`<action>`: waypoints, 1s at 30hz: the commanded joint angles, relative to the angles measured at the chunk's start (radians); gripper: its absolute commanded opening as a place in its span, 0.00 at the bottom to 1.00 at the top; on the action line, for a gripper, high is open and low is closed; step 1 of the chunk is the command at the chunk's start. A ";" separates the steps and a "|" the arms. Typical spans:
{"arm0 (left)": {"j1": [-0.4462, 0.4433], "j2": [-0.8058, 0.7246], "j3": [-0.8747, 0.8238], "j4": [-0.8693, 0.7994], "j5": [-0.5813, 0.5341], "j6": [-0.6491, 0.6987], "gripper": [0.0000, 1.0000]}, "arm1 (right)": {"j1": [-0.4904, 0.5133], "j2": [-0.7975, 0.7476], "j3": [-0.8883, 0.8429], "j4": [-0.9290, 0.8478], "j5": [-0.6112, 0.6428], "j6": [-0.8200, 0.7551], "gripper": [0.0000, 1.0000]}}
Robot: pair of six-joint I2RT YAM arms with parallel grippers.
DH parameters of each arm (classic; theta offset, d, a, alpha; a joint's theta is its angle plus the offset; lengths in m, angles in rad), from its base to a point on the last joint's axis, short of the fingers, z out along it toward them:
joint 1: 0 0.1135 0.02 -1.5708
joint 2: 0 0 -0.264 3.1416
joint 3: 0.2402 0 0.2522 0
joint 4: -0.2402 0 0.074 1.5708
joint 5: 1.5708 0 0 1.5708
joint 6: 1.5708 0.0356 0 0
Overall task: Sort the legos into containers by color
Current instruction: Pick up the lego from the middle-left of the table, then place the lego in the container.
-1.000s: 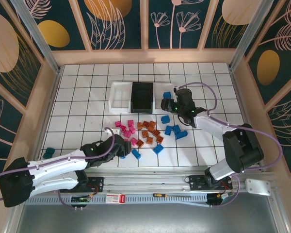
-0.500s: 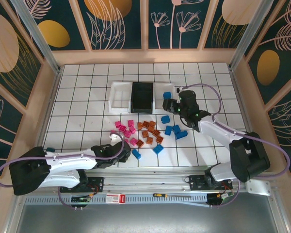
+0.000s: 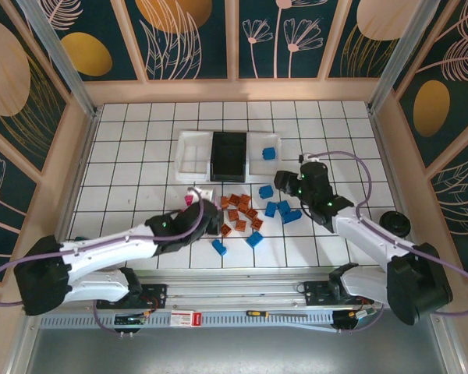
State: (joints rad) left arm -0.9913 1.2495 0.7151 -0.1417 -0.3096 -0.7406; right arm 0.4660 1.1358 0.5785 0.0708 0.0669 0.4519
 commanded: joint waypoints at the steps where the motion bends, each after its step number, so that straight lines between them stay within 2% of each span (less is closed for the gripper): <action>1: 0.057 0.166 0.169 0.148 0.076 0.153 0.15 | -0.005 -0.058 -0.045 -0.025 0.043 0.040 0.63; 5: 0.091 0.436 0.476 0.160 0.167 0.224 0.15 | -0.004 -0.091 -0.083 -0.056 0.047 0.059 0.63; 8: 0.118 0.611 0.668 0.119 0.179 0.250 0.14 | -0.003 -0.112 -0.108 -0.063 0.042 0.072 0.62; 13: 0.175 0.809 0.905 0.042 0.183 0.257 0.14 | -0.002 -0.148 -0.135 -0.077 0.035 0.088 0.63; 17: 0.197 0.918 1.033 0.001 0.188 0.252 0.16 | 0.000 -0.159 -0.143 -0.087 0.028 0.093 0.62; 24: 0.206 1.056 1.220 -0.056 0.188 0.241 0.32 | -0.001 -0.174 -0.155 -0.100 0.024 0.100 0.63; 30: 0.208 1.056 1.294 -0.068 0.204 0.236 0.53 | 0.000 -0.171 -0.155 -0.124 0.019 0.111 0.64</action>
State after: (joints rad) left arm -0.7853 2.3180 1.9591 -0.1917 -0.1246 -0.5034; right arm 0.4656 0.9775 0.4362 -0.0284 0.0811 0.5388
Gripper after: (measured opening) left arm 0.517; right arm 0.636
